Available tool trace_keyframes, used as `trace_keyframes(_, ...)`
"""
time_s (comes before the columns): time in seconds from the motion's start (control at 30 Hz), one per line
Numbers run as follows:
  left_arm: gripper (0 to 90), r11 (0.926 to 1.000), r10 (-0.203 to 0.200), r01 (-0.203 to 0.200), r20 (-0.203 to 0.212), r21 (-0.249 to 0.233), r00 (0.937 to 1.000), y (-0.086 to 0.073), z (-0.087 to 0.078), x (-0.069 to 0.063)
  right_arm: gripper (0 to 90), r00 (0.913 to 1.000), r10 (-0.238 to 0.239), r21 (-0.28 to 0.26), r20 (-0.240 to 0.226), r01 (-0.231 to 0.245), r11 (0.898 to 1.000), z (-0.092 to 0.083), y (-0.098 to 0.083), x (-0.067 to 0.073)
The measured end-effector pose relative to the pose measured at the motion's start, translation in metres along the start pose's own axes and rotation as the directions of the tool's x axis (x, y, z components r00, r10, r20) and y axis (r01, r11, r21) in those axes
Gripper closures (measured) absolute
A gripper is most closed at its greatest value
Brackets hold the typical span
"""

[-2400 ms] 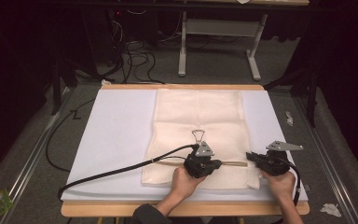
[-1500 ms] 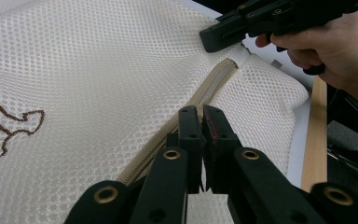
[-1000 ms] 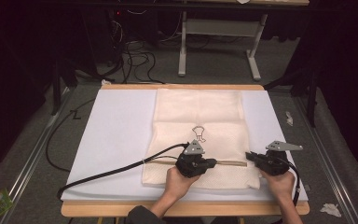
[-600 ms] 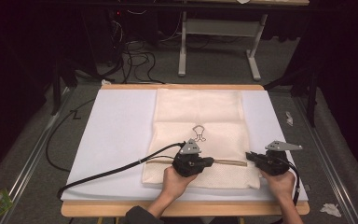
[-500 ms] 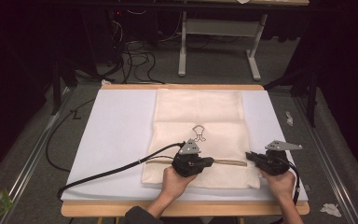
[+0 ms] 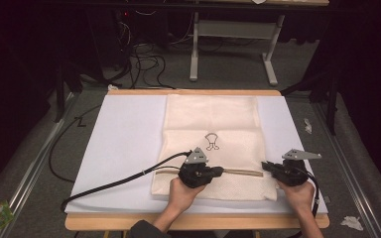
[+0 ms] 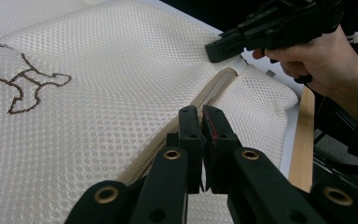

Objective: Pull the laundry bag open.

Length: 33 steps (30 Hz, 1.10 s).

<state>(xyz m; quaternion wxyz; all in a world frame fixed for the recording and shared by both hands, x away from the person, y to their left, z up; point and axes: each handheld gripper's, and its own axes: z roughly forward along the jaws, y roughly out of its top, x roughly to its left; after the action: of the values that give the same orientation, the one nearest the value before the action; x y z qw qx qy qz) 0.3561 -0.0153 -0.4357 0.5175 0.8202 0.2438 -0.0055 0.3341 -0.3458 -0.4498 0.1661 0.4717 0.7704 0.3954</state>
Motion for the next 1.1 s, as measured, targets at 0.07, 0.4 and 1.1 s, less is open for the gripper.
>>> trace_keyframes(0.07, 87.1, 1.0, -0.001, 0.001, -0.002, 0.002, 1.0, 0.0, -0.001, 0.0, 88.0, 1.0, 0.0, -0.001, -0.001, 0.0, 1.0, 0.0, 0.0, 0.0)
trace_keyframes(0.4, 87.1, 1.0, -0.001, 0.001, -0.01, -0.003, 0.9999, -0.001, -0.007, 0.002, 88.0, 1.0, 0.008, -0.002, -0.002, -0.008, 1.0, 0.0, -0.001, -0.001)
trace_keyframes(1.1, 87.1, 0.9999, -0.007, 0.007, -0.019, -0.011, 0.9998, -0.004, -0.017, 0.006, 87.9, 1.0, 0.001, -0.002, 0.001, -0.001, 1.0, 0.001, -0.001, 0.0)
